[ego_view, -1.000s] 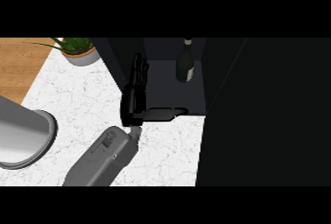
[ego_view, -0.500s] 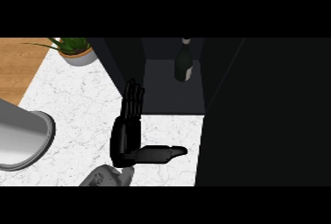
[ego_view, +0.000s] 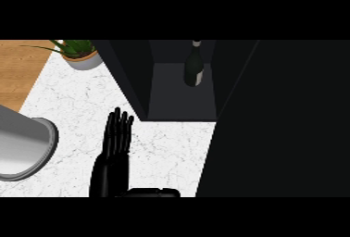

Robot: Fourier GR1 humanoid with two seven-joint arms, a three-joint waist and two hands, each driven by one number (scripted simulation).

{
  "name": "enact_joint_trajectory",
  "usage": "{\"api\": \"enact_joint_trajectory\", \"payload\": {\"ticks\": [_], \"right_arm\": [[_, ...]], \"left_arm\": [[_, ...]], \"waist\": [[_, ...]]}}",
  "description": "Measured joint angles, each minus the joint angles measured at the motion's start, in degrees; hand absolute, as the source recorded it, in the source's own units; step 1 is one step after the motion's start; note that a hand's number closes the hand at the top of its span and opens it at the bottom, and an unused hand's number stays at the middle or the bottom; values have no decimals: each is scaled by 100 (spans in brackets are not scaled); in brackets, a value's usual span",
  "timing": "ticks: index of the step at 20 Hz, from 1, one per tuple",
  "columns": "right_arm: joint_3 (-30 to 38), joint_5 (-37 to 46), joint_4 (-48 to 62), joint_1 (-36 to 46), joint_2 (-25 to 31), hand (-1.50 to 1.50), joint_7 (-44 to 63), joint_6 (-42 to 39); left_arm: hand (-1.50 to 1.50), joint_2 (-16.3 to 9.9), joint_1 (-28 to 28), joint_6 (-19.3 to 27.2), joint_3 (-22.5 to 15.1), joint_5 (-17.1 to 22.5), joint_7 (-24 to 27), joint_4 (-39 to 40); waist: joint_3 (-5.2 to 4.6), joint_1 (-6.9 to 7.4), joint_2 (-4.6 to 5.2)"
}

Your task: Pick up the wine, place it into the cabinet and close the cabinet

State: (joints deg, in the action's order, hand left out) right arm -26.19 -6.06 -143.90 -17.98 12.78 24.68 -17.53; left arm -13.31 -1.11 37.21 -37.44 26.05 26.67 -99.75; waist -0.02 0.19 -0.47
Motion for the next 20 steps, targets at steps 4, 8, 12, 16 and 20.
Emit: {"api": "enact_joint_trajectory", "payload": {"ticks": [4, 8, 12, 16, 20], "right_arm": [[-142, -30, -15, 90, 91, 150, 92, -120], [-266, -22, -23, 140, 119, 150, 104, -148], [-340, 10, -3, 317, 86, 150, 188, -127], [-433, 51, 48, 527, -61, 150, 443, -1], [-943, 216, 252, 950, -536, 150, 902, 325]], "left_arm": [[-150, -368, 529, -145, 0, -7, 125, -464], [-150, -869, 1049, -407, 238, 150, 198, -914], [-150, -1239, 1484, -705, 545, 370, 319, -1237], [-150, -1537, 1852, -989, 905, 632, 427, -1510], [-150, -1751, 2118, -1206, 1189, 843, 469, -1738]], "waist": [[-6, 45, 4], [-13, 55, -9], [-21, 89, -12], [-30, 150, -13], [-36, 198, -11]]}}
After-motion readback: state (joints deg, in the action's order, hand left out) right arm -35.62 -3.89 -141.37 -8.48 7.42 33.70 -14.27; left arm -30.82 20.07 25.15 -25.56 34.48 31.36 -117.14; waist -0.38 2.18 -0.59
